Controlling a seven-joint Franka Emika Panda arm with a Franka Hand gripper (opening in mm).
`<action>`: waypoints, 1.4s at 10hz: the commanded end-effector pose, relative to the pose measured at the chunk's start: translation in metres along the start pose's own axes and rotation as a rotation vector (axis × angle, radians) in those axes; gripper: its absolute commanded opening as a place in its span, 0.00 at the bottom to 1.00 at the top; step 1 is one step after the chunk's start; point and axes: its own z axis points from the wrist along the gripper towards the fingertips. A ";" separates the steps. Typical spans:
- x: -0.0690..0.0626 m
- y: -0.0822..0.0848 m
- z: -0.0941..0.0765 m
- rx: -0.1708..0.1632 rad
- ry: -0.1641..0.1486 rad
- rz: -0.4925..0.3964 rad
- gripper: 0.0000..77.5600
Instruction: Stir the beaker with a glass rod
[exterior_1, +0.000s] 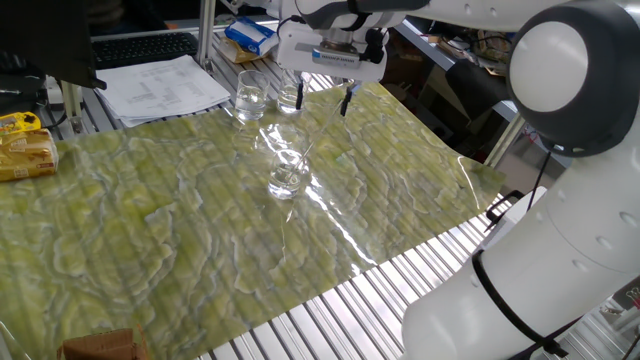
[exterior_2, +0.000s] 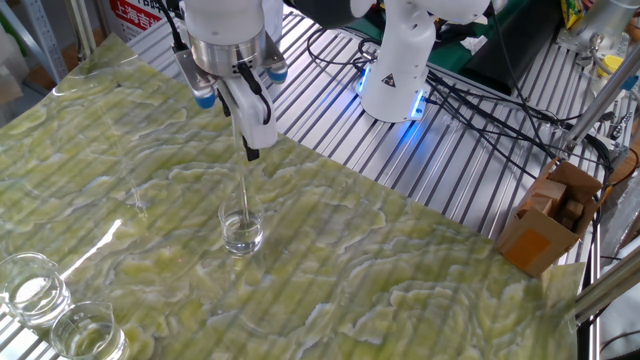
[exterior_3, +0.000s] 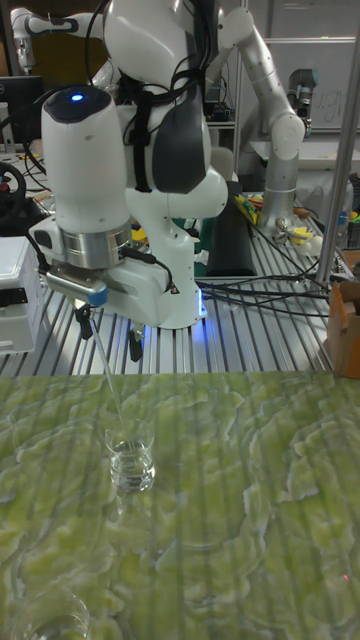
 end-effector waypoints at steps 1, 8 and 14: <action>-0.019 -0.002 0.001 0.037 -0.032 -0.086 1.00; -0.030 -0.006 -0.006 0.069 -0.033 -0.116 1.00; -0.033 -0.013 -0.014 0.067 -0.023 -0.113 1.00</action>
